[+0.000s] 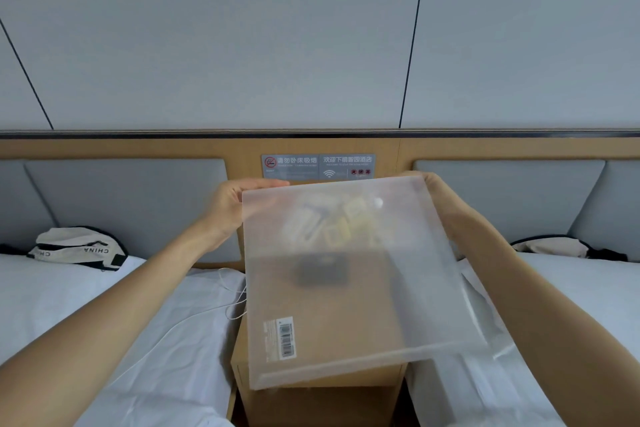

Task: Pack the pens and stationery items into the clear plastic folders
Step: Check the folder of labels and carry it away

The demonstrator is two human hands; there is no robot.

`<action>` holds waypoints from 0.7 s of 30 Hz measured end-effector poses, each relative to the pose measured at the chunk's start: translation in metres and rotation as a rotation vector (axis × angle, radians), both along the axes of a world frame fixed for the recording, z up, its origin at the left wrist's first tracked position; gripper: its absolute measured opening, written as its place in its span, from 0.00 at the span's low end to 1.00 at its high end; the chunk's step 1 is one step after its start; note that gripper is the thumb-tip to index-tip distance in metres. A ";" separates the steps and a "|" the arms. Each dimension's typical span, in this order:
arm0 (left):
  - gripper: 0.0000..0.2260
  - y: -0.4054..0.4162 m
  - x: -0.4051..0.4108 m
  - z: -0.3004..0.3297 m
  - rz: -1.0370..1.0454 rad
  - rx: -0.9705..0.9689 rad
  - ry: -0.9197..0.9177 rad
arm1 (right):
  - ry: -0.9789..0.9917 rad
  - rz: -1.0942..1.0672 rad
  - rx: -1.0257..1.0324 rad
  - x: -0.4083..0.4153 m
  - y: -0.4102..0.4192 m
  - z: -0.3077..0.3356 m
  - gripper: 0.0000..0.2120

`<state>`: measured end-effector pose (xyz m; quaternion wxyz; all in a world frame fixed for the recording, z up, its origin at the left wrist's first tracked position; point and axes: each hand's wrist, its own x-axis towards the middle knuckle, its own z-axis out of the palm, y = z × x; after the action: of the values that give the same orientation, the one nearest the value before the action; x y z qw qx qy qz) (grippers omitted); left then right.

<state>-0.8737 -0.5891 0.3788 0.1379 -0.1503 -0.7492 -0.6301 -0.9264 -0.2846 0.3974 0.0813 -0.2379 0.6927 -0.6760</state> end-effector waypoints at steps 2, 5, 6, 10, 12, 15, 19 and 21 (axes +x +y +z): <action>0.16 0.001 -0.002 0.000 0.024 -0.011 -0.002 | 0.040 0.014 -0.052 0.000 -0.003 0.002 0.06; 0.11 0.004 -0.002 0.002 0.014 0.037 -0.046 | 0.078 0.038 -0.134 -0.011 -0.001 -0.003 0.20; 0.10 0.005 -0.003 0.002 0.011 0.061 -0.060 | 0.101 0.014 -0.147 -0.012 -0.001 -0.003 0.21; 0.11 0.005 -0.005 -0.003 0.012 0.086 -0.074 | 0.157 0.037 -0.111 -0.017 0.003 -0.010 0.10; 0.19 0.003 -0.006 -0.008 0.009 0.058 -0.059 | 0.159 0.097 -0.097 -0.019 0.006 -0.017 0.13; 0.21 0.004 -0.006 -0.013 0.010 0.063 -0.095 | 0.147 0.158 -0.031 -0.022 0.010 -0.021 0.19; 0.12 0.007 0.000 -0.010 -0.064 -0.012 -0.066 | 0.101 0.198 0.029 -0.030 0.019 -0.021 0.12; 0.19 0.004 -0.001 -0.008 -0.061 -0.183 0.006 | 0.048 0.214 0.083 -0.033 0.026 -0.018 0.04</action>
<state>-0.8750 -0.5852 0.3707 0.1066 -0.1869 -0.7983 -0.5625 -0.9590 -0.2586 0.3793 0.1463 -0.3230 0.6924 -0.6284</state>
